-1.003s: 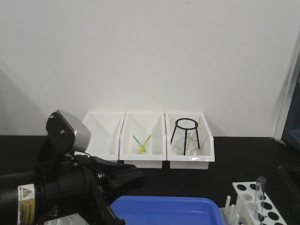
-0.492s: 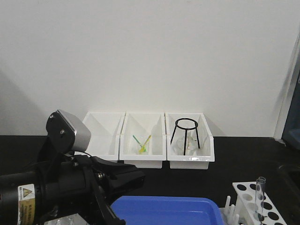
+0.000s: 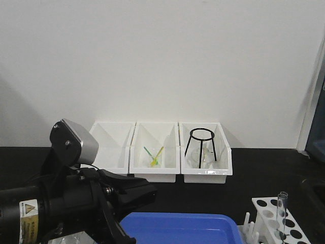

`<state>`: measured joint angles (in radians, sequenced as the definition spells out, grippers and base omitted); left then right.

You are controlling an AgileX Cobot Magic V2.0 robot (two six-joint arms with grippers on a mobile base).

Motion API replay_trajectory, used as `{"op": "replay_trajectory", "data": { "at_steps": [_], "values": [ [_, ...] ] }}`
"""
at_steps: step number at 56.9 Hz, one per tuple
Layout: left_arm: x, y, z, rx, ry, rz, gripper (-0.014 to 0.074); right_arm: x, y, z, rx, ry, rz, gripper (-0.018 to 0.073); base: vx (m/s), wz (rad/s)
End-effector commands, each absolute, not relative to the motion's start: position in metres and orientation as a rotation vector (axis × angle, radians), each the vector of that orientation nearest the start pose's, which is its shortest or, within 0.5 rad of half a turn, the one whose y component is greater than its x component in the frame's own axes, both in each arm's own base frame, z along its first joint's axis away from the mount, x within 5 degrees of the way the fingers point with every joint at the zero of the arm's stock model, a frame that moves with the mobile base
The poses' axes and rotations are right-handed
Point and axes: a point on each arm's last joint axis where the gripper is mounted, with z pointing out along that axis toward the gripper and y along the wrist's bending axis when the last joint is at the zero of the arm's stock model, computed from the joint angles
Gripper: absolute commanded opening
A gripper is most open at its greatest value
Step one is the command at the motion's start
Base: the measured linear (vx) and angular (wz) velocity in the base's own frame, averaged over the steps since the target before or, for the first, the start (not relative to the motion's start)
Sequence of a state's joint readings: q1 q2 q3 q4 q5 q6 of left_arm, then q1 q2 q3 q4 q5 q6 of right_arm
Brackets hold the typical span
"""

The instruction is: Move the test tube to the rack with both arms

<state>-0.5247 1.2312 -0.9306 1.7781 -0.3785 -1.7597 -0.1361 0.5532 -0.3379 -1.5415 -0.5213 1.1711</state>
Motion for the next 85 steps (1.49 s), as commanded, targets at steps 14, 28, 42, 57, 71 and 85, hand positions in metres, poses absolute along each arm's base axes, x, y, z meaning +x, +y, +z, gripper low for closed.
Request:
{"op": "replay_trajectory", "data": {
  "at_steps": [14,28,42,57,71,85],
  "values": [
    [0.218,-0.162,0.361,0.747,1.692,-0.659,-0.0004,0.116,0.03,0.296,-0.55,1.533,0.069,-0.0011,0.0,0.0],
    [0.22,-0.165,0.356,0.748,1.715,-0.692,-0.0004,0.116,0.03,0.296,-0.55,1.533,0.069,-0.0011,0.0,0.0],
    [0.222,-0.167,0.357,0.672,1.732,-0.763,-0.0004,0.116,0.03,0.296,-0.55,1.533,0.068,-0.0011,0.0,0.0],
    [0.221,-0.168,0.358,0.673,1.724,-0.778,-0.0004,0.116,0.03,0.296,-0.553,1.532,0.072,-0.0011,0.0,0.0],
    [0.227,-0.166,0.375,0.624,1.51,-0.723,-0.0004,0.116,0.03,0.296,-0.553,1.532,0.072,-0.0011,0.0,0.0],
    [0.24,-0.151,0.384,0.433,1.454,-0.562,-0.0004,0.116,0.03,0.296,-0.553,1.532,0.072,-0.0011,0.0,0.0]
  ]
}}
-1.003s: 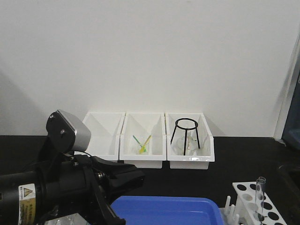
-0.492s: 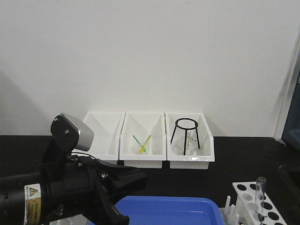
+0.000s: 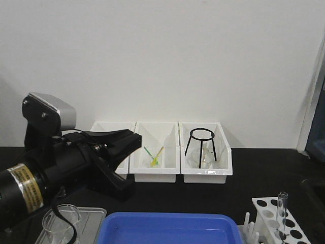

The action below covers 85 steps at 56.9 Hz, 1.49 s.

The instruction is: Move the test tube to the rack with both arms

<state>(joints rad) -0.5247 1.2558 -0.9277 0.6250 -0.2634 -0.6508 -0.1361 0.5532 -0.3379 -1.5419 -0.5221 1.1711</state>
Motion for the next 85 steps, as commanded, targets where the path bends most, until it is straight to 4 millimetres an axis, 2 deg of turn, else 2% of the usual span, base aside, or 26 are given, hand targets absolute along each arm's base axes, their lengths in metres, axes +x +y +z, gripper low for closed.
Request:
{"op": "replay_trajectory", "data": {
  "at_steps": [1,32,51,61,67,72,78,85],
  "values": [
    [0.24,-0.15,0.385,0.439,1.449,-0.545,-0.0004,0.116,0.03,0.296,-0.553,1.532,0.072,-0.0011,0.0,0.0],
    [0.245,-0.143,0.387,0.364,1.438,-0.476,-0.0004,0.116,0.03,0.296,-0.553,1.532,0.072,-0.0011,0.0,0.0],
    [0.245,-0.143,0.385,0.384,1.446,-0.454,-0.0004,0.116,0.03,0.296,-0.553,1.532,0.072,-0.0011,0.0,0.0],
    [0.244,-0.141,0.38,0.46,1.496,-0.367,-0.0004,0.116,0.03,0.296,-0.549,1.533,0.068,-0.0011,0.0,0.0],
    [0.237,-0.125,0.378,0.449,1.548,-0.321,-0.0004,0.116,0.03,0.296,-0.549,1.533,0.068,-0.0011,0.0,0.0],
    [0.221,-0.102,0.371,0.409,1.56,-0.282,-0.0004,0.116,0.03,0.296,-0.55,1.533,0.068,-0.0011,0.0,0.0],
    [0.192,-0.072,0.357,0.345,1.552,-0.225,-0.0004,0.116,0.03,0.296,-0.549,1.534,0.067,-0.0011,0.0,0.0],
    [0.15,-0.038,0.33,0.251,1.541,-0.137,-0.0004,0.116,0.03,0.296,-0.55,1.533,0.068,-0.0011,0.0,0.0]
  ]
}}
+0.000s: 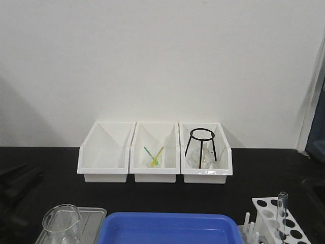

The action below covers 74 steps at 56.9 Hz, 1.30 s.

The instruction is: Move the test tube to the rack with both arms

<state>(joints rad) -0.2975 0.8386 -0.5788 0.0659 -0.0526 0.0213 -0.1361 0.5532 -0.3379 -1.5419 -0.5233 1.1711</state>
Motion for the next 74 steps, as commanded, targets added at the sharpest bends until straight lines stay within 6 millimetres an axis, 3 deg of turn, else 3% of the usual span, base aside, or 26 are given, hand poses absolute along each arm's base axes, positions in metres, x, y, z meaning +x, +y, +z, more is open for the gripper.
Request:
{"op": "replay_trajectory", "data": {
  "at_steps": [1,8,15,29,39,74],
  "values": [
    [0.145,-0.035,0.327,0.241,1.537,-0.128,-0.0004,0.116,0.03,0.296,-0.55,1.533,0.068,-0.0011,0.0,0.0],
    [0.103,-0.014,0.298,0.156,1.48,-0.048,-0.0004,0.116,0.03,0.296,-0.55,1.533,0.068,-0.0011,0.0,0.0],
    [0.073,-0.006,0.268,0.109,1.414,-0.001,-0.0004,0.116,0.03,0.296,-0.55,1.533,0.068,-0.0011,0.0,0.0],
    [0.053,-0.003,0.219,0.058,1.39,-0.011,-0.0004,0.116,0.03,0.296,-0.55,1.533,0.068,-0.0011,0.0,0.0],
    [0.054,-0.002,0.211,0.051,1.492,-0.015,-0.0004,0.116,0.03,0.296,-0.547,1.532,0.07,-0.0011,0.0,0.0],
    [0.054,-0.002,0.21,0.05,1.509,-0.015,-0.0004,0.116,0.03,0.296,-0.547,1.532,0.07,-0.0011,0.0,0.0]
  ]
}}
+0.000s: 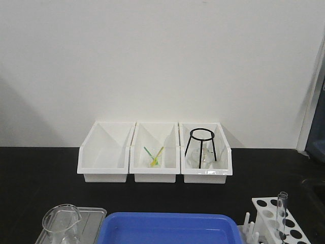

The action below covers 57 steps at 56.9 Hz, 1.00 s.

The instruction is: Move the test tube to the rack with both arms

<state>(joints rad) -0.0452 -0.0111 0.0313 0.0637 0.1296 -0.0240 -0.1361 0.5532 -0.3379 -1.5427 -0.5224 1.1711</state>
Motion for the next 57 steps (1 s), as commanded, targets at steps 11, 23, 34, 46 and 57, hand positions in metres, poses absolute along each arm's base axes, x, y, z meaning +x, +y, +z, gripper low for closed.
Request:
{"op": "replay_trajectory", "data": {
  "at_steps": [11,23,34,46,57],
  "values": [
    [0.054,-0.002,0.21,0.05,1.509,-0.015,-0.0004,0.116,0.03,0.296,-0.547,1.533,0.07,-0.0011,0.0,0.0],
    [0.054,-0.002,0.21,0.051,1.509,-0.014,-0.0004,0.116,0.03,0.296,-0.547,1.533,0.07,-0.0011,0.0,0.0],
    [0.054,-0.002,0.21,0.051,1.509,-0.014,-0.0004,0.116,0.029,0.297,-0.51,1.534,0.08,-0.0011,0.0,0.0],
    [0.054,-0.002,0.21,0.051,1.509,-0.014,-0.0004,0.12,0.017,0.295,-0.216,1.484,0.145,-0.0011,0.0,0.0],
    [0.054,-0.002,0.209,0.051,1.51,-0.014,-0.0004,0.12,-0.006,0.288,0.006,1.437,-0.027,-0.0011,0.0,0.0]
  ]
}}
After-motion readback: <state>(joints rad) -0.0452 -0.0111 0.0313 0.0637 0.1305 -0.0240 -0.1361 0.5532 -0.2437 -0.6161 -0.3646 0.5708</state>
